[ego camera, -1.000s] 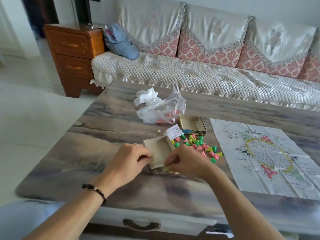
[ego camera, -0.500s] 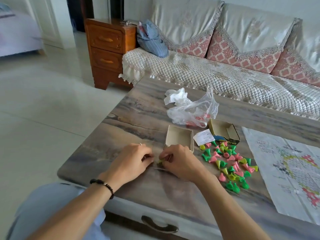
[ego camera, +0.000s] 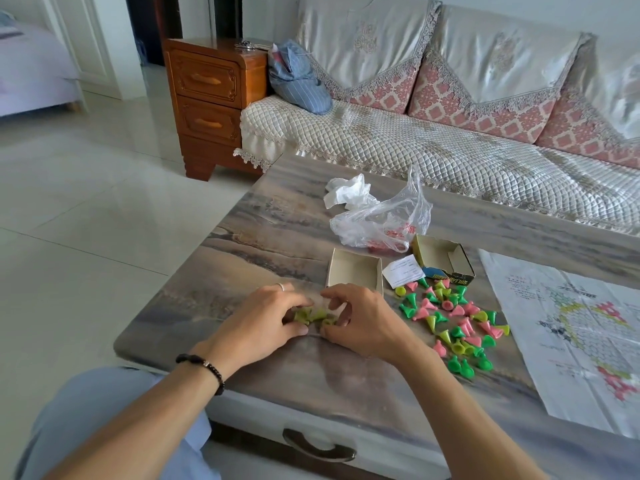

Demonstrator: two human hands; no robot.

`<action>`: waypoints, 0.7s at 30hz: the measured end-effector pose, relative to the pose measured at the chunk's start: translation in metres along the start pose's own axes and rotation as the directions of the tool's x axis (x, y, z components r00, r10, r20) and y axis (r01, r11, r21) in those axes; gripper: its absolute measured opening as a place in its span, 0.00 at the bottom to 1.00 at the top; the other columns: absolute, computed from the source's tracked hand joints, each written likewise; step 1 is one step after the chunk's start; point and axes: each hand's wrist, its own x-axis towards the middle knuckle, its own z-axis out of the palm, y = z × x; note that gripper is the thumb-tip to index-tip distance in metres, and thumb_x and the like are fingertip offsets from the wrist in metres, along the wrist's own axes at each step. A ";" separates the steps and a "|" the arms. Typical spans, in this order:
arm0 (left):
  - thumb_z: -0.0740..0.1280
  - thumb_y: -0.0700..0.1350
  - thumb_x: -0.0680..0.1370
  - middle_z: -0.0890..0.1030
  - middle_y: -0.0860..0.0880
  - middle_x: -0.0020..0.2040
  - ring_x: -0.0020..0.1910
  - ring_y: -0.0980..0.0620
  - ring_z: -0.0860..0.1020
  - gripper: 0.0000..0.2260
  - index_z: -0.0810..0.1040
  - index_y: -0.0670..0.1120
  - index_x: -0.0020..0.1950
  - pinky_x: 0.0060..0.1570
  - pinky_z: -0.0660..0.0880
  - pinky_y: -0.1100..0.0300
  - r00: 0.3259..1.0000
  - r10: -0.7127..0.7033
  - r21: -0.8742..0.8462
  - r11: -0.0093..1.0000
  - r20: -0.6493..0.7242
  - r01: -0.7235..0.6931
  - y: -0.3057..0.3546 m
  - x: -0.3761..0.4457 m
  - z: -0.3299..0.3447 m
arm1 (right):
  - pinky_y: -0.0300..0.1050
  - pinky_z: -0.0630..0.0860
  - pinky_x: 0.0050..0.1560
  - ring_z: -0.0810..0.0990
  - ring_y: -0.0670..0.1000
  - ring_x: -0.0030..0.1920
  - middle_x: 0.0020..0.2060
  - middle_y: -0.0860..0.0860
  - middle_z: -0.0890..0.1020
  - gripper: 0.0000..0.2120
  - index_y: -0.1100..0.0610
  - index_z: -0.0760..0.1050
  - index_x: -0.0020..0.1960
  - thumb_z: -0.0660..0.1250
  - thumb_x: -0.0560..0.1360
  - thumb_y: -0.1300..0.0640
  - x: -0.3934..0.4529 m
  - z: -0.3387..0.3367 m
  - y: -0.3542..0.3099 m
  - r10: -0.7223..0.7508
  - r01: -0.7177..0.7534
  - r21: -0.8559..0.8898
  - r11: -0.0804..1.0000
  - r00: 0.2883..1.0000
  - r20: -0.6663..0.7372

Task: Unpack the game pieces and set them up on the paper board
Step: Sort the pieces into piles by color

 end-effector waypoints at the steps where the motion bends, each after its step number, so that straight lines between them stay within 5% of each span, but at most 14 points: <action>1: 0.75 0.49 0.71 0.77 0.56 0.49 0.45 0.54 0.76 0.18 0.80 0.52 0.60 0.45 0.71 0.62 1.000 -0.002 0.006 1.000 0.006 0.002 0.001 -0.001 -0.001 | 0.38 0.76 0.46 0.80 0.44 0.38 0.48 0.44 0.78 0.25 0.51 0.75 0.63 0.72 0.67 0.55 -0.004 -0.003 0.001 -0.002 0.002 0.007 1.000 1.000 -0.002; 4: 0.75 0.52 0.70 0.76 0.60 0.55 0.51 0.57 0.75 0.20 0.79 0.54 0.61 0.47 0.72 0.61 1.000 0.017 0.036 0.999 -0.011 -0.017 0.013 -0.001 -0.002 | 0.36 0.76 0.45 0.80 0.44 0.40 0.48 0.45 0.78 0.23 0.52 0.76 0.63 0.70 0.68 0.54 -0.020 -0.013 0.007 -0.001 0.001 -0.005 1.000 0.999 -0.054; 9: 0.74 0.52 0.71 0.77 0.59 0.53 0.51 0.58 0.74 0.18 0.80 0.55 0.60 0.46 0.75 0.58 0.992 0.109 0.018 0.994 -0.063 -0.108 0.052 0.017 0.014 | 0.31 0.73 0.41 0.79 0.43 0.40 0.44 0.45 0.80 0.16 0.53 0.79 0.57 0.69 0.70 0.56 -0.056 -0.033 0.032 0.020 -0.031 -0.046 0.998 0.977 -0.214; 15: 0.68 0.47 0.76 0.77 0.56 0.58 0.53 0.53 0.77 0.15 0.77 0.53 0.64 0.50 0.74 0.56 0.971 0.236 -0.046 0.971 0.039 -0.234 0.110 0.044 0.054 | 0.40 0.76 0.39 0.77 0.43 0.34 0.35 0.43 0.79 0.12 0.52 0.83 0.47 0.68 0.69 0.64 -0.101 -0.072 0.090 0.165 -0.227 -0.096 0.969 0.888 -0.429; 21: 0.63 0.39 0.77 0.76 0.56 0.62 0.60 0.52 0.73 0.21 0.74 0.57 0.67 0.55 0.72 0.55 0.943 0.276 -0.020 0.960 0.188 -0.278 0.143 0.080 0.082 | 0.43 0.73 0.45 0.75 0.48 0.41 0.43 0.47 0.80 0.11 0.52 0.82 0.51 0.70 0.69 0.60 -0.113 -0.082 0.113 0.210 -0.262 -0.187 0.947 0.943 -0.260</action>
